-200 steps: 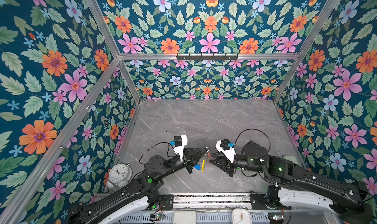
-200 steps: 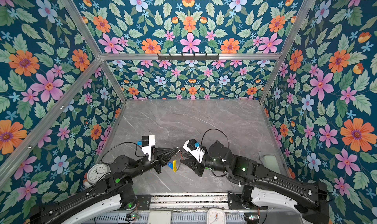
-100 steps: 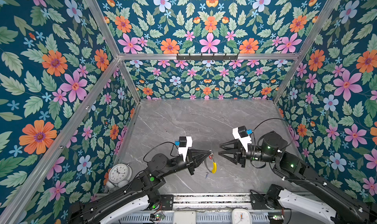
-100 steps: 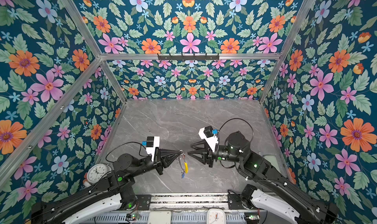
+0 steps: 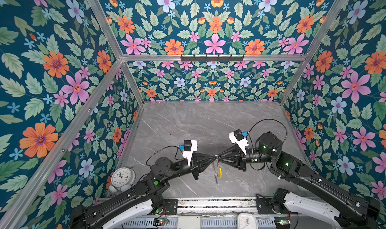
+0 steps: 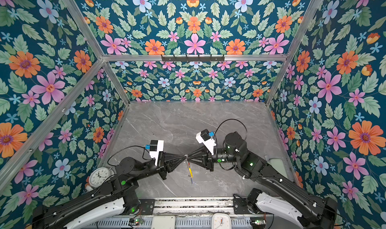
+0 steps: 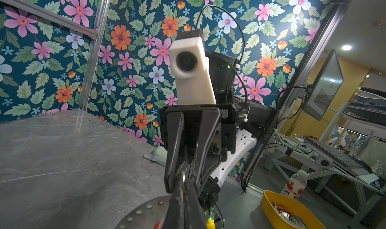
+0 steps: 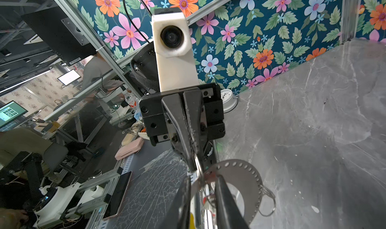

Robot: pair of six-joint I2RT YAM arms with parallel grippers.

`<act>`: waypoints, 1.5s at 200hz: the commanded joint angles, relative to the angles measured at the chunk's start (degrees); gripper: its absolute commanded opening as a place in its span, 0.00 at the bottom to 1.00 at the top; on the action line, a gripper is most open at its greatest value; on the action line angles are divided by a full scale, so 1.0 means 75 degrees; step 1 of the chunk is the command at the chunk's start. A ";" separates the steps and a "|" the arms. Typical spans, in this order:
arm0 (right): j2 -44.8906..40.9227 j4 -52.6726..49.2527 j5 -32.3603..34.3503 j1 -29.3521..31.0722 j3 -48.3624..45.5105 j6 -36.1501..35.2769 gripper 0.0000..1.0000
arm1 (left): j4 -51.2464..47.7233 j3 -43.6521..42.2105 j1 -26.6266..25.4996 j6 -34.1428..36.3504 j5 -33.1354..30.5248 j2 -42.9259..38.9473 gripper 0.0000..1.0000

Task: Remove the keys from the keyring

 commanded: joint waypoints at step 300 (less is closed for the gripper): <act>0.0925 -0.5013 0.1278 0.0377 0.2368 -0.2087 0.00 | -0.4650 0.2552 0.0007 0.0794 0.0745 0.1098 0.15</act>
